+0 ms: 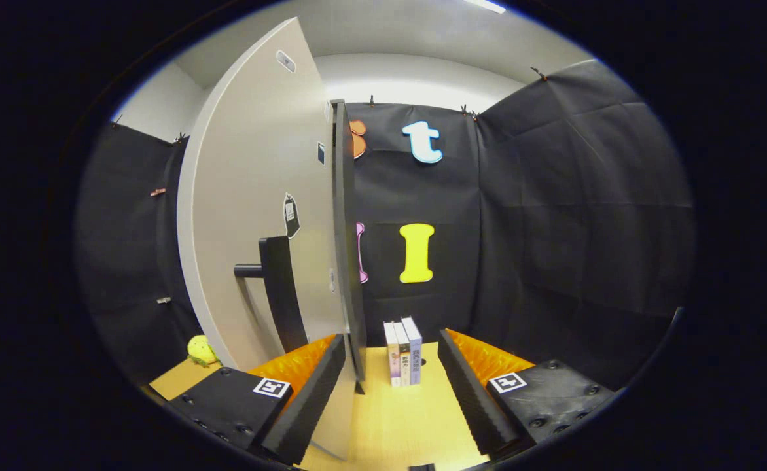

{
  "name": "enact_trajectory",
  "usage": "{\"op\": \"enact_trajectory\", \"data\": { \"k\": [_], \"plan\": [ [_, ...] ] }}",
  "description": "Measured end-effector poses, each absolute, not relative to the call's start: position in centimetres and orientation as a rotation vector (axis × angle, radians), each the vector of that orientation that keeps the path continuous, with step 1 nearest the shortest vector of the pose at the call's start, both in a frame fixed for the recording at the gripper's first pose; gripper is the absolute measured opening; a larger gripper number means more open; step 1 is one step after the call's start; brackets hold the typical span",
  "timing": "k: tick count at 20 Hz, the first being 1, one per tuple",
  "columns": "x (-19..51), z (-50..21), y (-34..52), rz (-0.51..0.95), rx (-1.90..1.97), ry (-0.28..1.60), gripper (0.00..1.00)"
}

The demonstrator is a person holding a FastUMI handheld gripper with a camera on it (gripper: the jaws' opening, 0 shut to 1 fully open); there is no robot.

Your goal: Open the shoe cabinet door, grab the shoes and put them into the shoe cabinet, then close the shoe cabinet door.

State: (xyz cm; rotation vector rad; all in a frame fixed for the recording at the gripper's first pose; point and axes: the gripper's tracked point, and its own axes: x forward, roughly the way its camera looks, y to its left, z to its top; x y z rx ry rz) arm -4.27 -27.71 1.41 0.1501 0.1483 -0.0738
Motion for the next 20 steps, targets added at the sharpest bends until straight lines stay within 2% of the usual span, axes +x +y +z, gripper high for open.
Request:
{"op": "enact_trajectory", "data": {
  "k": [10, 14, 20],
  "plan": [
    [-3.4, 2.7, -16.1, -0.199, 0.143, 0.116, 0.96],
    [0.2, 3.3, -9.1, -0.184, 0.099, 0.092, 0.96],
    [5.3, 4.7, 0.2, -0.073, 0.07, 0.07, 0.98]
  ]
}}
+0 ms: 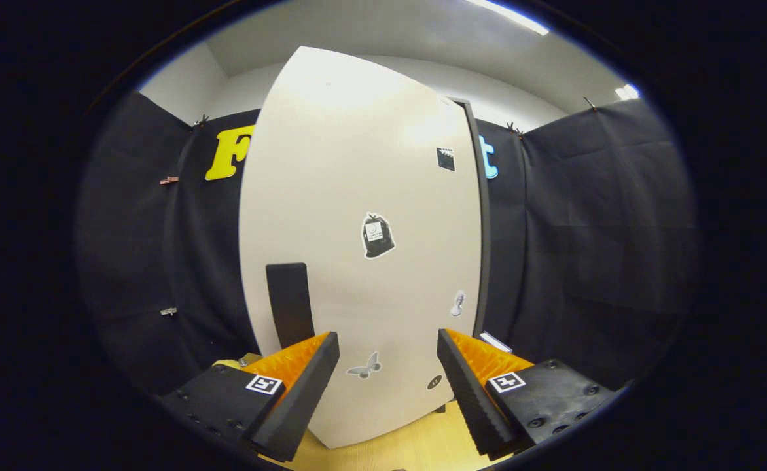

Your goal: Open the shoe cabinet door, grab the shoes and put them into the shoe cabinet, then close the shoe cabinet door.

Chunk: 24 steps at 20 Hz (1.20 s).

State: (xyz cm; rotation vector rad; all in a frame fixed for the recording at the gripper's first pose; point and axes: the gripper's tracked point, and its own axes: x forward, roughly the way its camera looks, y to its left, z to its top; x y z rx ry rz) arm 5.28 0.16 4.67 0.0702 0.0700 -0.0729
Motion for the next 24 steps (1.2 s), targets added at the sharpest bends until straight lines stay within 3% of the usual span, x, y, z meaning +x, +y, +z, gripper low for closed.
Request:
{"op": "enact_trajectory", "data": {
  "k": [13, 24],
  "plan": [
    [-0.5, 2.9, 2.4, 0.098, 0.083, 0.144, 0.98],
    [-1.1, 3.4, 0.2, 0.041, 0.121, 0.132, 0.97]
  ]
}}
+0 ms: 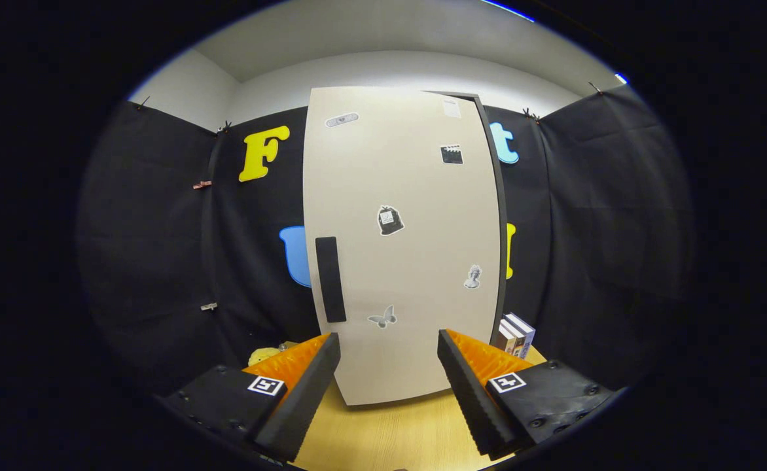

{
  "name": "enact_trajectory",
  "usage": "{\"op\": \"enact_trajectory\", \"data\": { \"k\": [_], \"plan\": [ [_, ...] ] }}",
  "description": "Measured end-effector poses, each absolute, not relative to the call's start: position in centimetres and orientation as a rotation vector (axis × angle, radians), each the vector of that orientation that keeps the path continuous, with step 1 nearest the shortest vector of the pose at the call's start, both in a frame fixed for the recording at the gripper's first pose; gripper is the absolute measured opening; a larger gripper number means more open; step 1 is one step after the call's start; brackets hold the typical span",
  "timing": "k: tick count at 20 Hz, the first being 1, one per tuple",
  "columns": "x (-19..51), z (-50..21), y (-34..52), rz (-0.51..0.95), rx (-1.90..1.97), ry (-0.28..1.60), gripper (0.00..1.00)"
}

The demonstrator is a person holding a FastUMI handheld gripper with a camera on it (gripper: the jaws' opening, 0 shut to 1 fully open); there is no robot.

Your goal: Open the shoe cabinet door, grab the shoes and put them into the shoe cabinet, then close the shoe cabinet door.

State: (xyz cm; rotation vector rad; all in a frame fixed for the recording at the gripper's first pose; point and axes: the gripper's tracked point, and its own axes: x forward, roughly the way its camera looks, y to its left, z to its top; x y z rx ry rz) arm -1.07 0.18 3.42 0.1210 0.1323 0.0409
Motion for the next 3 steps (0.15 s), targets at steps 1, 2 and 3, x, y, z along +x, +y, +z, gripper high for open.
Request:
{"op": "enact_trajectory", "data": {
  "k": [1, 2, 3],
  "plan": [
    [-1.06, 3.28, 0.08, 0.038, 0.116, 0.136, 0.97],
    [-1.16, 3.25, 0.0, 0.037, 0.114, 0.139, 0.97],
    [-1.21, 3.36, -0.06, 0.034, 0.115, 0.135, 0.97]
  ]
}}
